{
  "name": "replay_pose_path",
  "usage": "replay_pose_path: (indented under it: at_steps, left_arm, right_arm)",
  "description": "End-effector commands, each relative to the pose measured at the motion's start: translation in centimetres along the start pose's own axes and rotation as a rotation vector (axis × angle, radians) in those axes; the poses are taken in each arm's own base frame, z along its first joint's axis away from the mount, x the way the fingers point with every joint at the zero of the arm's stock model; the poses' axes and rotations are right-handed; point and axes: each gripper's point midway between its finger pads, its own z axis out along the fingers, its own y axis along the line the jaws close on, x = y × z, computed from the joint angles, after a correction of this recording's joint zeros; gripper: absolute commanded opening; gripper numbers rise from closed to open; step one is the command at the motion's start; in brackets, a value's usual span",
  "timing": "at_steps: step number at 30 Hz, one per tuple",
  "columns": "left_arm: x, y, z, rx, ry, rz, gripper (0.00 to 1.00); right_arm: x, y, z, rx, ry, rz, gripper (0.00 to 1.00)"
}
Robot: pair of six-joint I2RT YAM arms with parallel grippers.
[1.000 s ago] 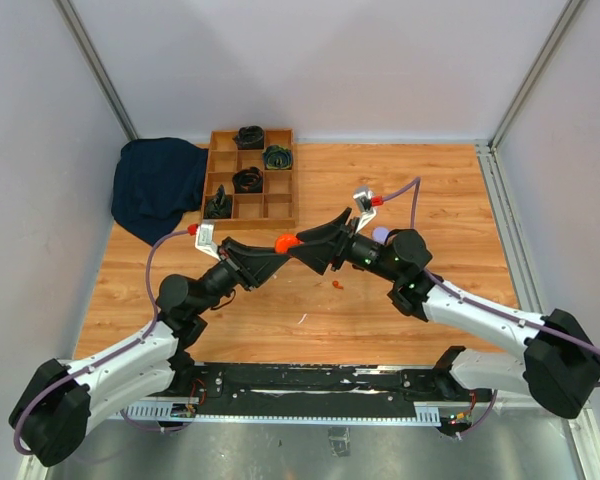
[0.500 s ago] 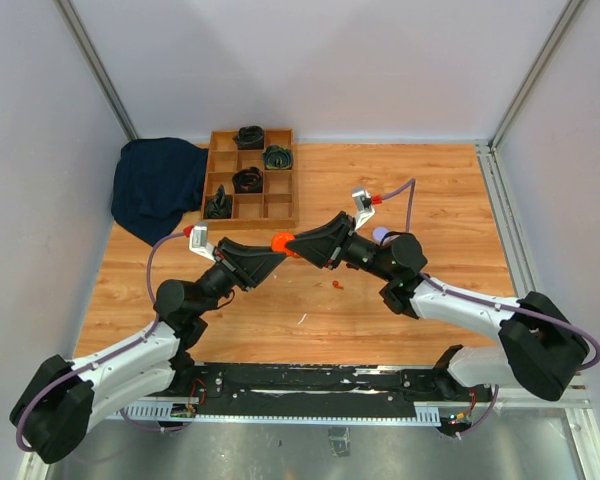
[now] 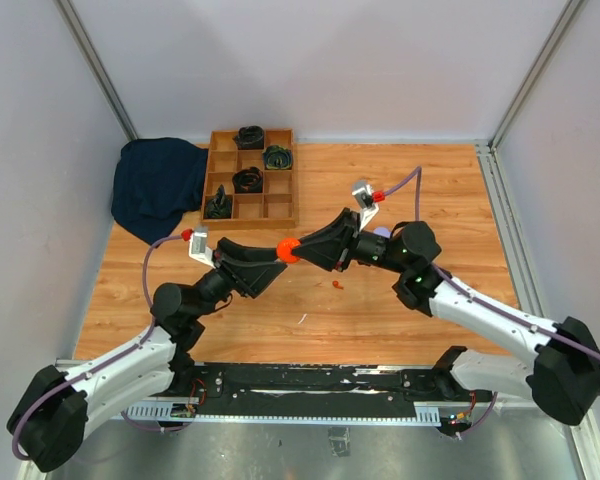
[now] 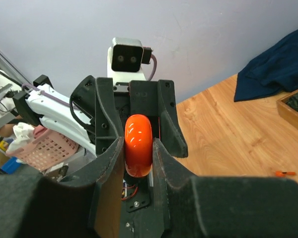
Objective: Insert the wireless bluetooth earbuds into the charging case
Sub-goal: Pick up the charging case at the center of the board.
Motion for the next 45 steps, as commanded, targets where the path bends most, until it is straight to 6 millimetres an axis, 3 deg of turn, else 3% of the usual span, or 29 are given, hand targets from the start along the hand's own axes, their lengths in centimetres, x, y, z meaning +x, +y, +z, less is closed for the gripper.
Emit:
replay_pose_path:
  at_steps: [1, 10, 21, 45]
  left_arm:
    - [1.1, 0.0, 0.0, 0.013, 0.096, 0.153, 0.65]
    - [2.8, -1.7, 0.0, 0.157, 0.238, 0.327, 0.66]
    - [4.6, -3.8, 0.3, 0.363, 0.377, 0.399, 0.64]
    - [5.3, -4.2, 1.1, 0.392, 0.417, 0.326, 0.39]
  right_arm:
    - [-1.3, 0.7, -1.2, 0.010, 0.139, -0.149, 0.02]
    - [-0.7, 1.8, -3.7, 0.052, 0.447, -0.270, 0.01]
    - [-0.1, 2.8, -4.6, -0.010, 0.621, -0.299, 0.01]
    - [2.0, 2.4, -3.2, -0.036, 0.734, -0.387, 0.01]
